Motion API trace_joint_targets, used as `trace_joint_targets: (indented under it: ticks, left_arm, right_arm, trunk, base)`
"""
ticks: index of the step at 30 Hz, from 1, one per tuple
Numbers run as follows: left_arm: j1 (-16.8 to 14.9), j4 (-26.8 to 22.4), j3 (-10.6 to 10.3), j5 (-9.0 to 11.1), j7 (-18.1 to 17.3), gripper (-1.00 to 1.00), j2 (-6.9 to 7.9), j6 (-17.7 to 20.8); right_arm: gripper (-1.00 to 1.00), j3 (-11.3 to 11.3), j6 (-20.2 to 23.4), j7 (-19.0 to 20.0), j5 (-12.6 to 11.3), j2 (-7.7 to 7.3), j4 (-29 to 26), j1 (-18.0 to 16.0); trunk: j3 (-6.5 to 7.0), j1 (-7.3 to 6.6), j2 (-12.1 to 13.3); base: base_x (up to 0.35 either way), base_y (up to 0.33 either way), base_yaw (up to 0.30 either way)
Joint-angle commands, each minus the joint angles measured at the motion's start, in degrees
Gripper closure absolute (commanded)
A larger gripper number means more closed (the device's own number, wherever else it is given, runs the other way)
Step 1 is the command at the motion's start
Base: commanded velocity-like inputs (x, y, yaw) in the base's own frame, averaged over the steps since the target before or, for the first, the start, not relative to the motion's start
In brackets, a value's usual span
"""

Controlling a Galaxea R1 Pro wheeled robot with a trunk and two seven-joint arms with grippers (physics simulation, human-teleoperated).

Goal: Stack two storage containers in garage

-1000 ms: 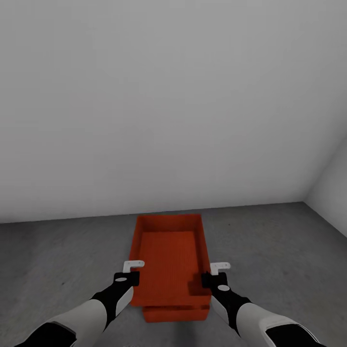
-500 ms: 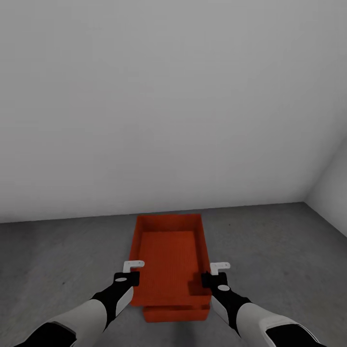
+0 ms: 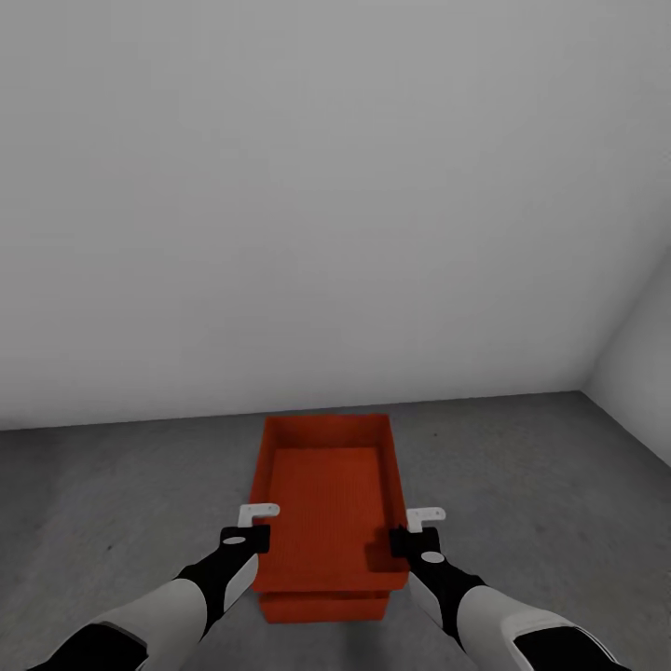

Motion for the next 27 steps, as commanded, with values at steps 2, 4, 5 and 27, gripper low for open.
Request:
trace_joint_targets:
  ticks: [2,4,5,27]
  left_arm:
    - [-0.1,-0.3,0.8,-0.6,0.7,1.0,0.02,-1.8]
    - [-0.1,-0.3,0.8,-0.6,0.7,1.0,0.02,-1.8]
    - [-0.1,-0.3,0.8,-0.6,0.7,1.0,0.02,-1.8]
    - [-0.1,-0.5,0.8,-0.5,0.8,1.0,-0.15,-2.2]
  right_arm:
    - [1.0,1.4,-0.1,-0.5,-0.5,-0.01,0.5,0.0]
    - [1.0,1.4,-0.1,-0.5,-0.5,0.0,0.5,0.0]
    - [1.0,1.4,-0.1,-0.5,-0.5,0.0,0.5,0.0]
    - [1.0,1.4,-0.1,-0.5,-0.5,0.06,0.5,0.0]
  trunk:
    - [-0.05,0.0,0.0]
    - [-0.05,0.0,0.0]
    - [-0.05,0.0,0.0]
    - [-0.05,0.0,0.0]
  base:
    - [0.0,-0.02,0.0]
    - [0.0,-0.007,0.0]
    - [0.0,-0.003,0.0]
    - [0.0,0.0,0.0]
